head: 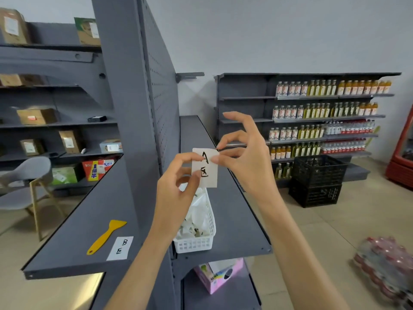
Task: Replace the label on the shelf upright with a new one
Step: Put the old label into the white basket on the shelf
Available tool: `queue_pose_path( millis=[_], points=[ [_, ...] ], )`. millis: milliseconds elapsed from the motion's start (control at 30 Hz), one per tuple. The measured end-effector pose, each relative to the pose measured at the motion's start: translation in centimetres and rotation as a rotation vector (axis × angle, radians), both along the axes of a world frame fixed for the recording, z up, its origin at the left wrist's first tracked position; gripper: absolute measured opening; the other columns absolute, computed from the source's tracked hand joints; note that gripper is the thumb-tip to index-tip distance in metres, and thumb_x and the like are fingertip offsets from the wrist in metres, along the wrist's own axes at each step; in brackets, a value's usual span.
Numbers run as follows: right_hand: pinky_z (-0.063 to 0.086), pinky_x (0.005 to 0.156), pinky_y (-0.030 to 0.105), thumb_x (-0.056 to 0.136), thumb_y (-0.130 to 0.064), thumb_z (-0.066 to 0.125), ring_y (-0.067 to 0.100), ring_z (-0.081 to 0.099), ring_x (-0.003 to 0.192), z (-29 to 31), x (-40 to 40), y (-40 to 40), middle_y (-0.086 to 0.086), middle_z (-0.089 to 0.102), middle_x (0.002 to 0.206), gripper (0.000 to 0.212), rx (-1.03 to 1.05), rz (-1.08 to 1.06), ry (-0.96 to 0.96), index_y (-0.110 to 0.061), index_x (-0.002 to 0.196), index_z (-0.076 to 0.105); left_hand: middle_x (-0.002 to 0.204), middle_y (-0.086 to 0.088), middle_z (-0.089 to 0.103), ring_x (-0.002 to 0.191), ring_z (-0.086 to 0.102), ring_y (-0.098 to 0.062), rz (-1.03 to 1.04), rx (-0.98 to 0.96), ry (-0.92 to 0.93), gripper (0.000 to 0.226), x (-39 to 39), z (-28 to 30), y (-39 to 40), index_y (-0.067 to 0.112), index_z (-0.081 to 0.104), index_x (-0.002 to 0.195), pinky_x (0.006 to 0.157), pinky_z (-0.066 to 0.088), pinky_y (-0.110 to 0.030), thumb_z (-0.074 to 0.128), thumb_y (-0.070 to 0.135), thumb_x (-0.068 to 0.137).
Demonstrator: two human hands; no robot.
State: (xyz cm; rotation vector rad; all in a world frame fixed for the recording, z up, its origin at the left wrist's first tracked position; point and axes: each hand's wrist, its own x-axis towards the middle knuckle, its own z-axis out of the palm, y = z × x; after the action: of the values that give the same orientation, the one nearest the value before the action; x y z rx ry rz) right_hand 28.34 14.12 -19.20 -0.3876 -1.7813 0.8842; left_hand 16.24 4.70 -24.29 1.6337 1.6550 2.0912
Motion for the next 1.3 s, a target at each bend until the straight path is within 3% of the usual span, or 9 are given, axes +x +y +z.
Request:
queue_pose_path(
  millis=[100, 233, 433, 533, 633, 733, 1000, 1133, 1300],
  points=[
    [0.062, 0.085, 0.044, 0.072, 0.009, 0.083, 0.013, 0.076, 0.069, -1.2, 0.0, 0.9, 0.0, 0.065, 0.087, 0.083, -0.02, -0.005, -0.024, -0.037, 0.133, 0.053, 0.104, 0.01, 0.072, 0.094, 0.072, -0.02, 0.022, -0.046, -0.016, 0.03, 0.2, -0.9, 0.3, 0.021, 0.063, 0.108, 0.079, 0.059, -0.035, 0.057, -0.004, 0.093],
    [0.055, 0.075, 0.022, 0.071, 0.003, 0.085, 0.009, 0.067, 0.072, -2.1, -0.3, 1.5, 0.001, 0.051, 0.084, 0.068, -0.016, 0.007, -0.054, -0.032, 0.125, 0.063, 0.105, 0.006, 0.073, 0.094, 0.072, -0.018, 0.02, -0.066, -0.027, 0.027, 0.8, -1.3, 0.5, 0.024, 0.064, 0.108, 0.08, 0.057, -0.029, 0.06, 0.001, 0.095],
    [0.034, 0.09, -0.002, 0.081, -0.01, 0.081, -0.004, 0.05, 0.117, -4.9, -0.7, 0.9, -0.008, 0.05, 0.126, 0.04, 0.027, 0.116, -0.186, -0.03, 0.11, 0.061, 0.112, 0.007, 0.072, 0.091, 0.072, -0.02, 0.038, -0.07, -0.093, 0.026, 1.3, -1.9, 1.0, 0.022, 0.065, 0.109, 0.08, 0.057, -0.032, 0.063, 0.002, 0.093],
    [0.05, 0.086, 0.011, 0.084, 0.0, 0.077, 0.001, 0.062, 0.102, -5.7, -0.2, 1.3, -0.008, 0.054, 0.123, 0.035, -0.062, 0.144, -0.171, -0.022, 0.109, 0.066, 0.107, 0.007, 0.073, 0.088, 0.072, -0.018, 0.032, -0.075, -0.115, 0.031, 1.3, -2.0, 0.9, 0.023, 0.064, 0.109, 0.078, 0.058, -0.028, 0.062, -0.003, 0.091],
    [0.059, 0.074, 0.027, 0.08, 0.012, 0.075, 0.012, 0.068, 0.079, -6.0, 0.3, 1.9, 0.001, 0.067, 0.097, 0.04, -0.153, 0.156, -0.139, -0.016, 0.108, 0.068, 0.103, 0.004, 0.075, 0.085, 0.074, -0.015, 0.02, -0.08, -0.135, 0.031, 1.2, -2.2, 0.7, 0.024, 0.06, 0.109, 0.073, 0.057, -0.022, 0.065, 0.0, 0.09],
    [0.058, 0.072, 0.023, 0.078, 0.014, 0.076, 0.01, 0.066, 0.072, -6.4, 0.9, 2.2, 0.002, 0.065, 0.079, 0.041, -0.19, 0.216, -0.104, -0.012, 0.11, 0.071, 0.102, 0.004, 0.077, 0.086, 0.075, -0.015, -0.019, -0.108, -0.175, 0.031, 1.1, -2.4, 0.2, 0.023, 0.059, 0.111, 0.071, 0.055, -0.02, 0.07, 0.005, 0.088],
    [0.053, 0.075, 0.013, 0.084, -0.004, 0.078, 0.004, 0.069, 0.08, -8.4, 0.8, 1.3, -0.004, 0.075, 0.089, 0.02, -0.147, 0.047, -0.093, -0.021, 0.094, 0.081, 0.098, 0.008, 0.079, 0.089, 0.076, -0.009, -0.01, -0.169, -0.199, 0.034, 1.3, -2.8, -0.2, 0.025, 0.07, 0.106, 0.083, 0.058, -0.026, 0.076, 0.002, 0.082],
    [0.046, 0.072, 0.006, 0.085, -0.015, 0.079, 0.0, 0.061, 0.09, -8.3, 0.3, 0.9, -0.013, 0.059, 0.096, 0.017, -0.11, -0.043, -0.101, -0.032, 0.084, 0.078, 0.091, 0.01, 0.076, 0.083, 0.073, -0.006, 0.141, -0.12, -0.116, 0.021, 1.5, -2.9, 0.3, 0.028, 0.076, 0.086, 0.076, 0.057, -0.02, 0.075, 0.008, 0.082],
    [0.051, 0.077, 0.016, 0.09, -0.015, 0.074, 0.004, 0.067, 0.092, -9.0, -0.1, 0.9, -0.013, 0.069, 0.1, 0.013, -0.126, -0.045, -0.069, -0.027, 0.086, 0.076, 0.097, 0.019, 0.059, 0.084, 0.062, -0.001, 0.289, -0.153, -0.015, 0.026, 0.9, -3.2, 1.0, 0.043, 0.07, 0.079, 0.073, 0.049, -0.014, 0.075, 0.018, 0.085]
  ],
)
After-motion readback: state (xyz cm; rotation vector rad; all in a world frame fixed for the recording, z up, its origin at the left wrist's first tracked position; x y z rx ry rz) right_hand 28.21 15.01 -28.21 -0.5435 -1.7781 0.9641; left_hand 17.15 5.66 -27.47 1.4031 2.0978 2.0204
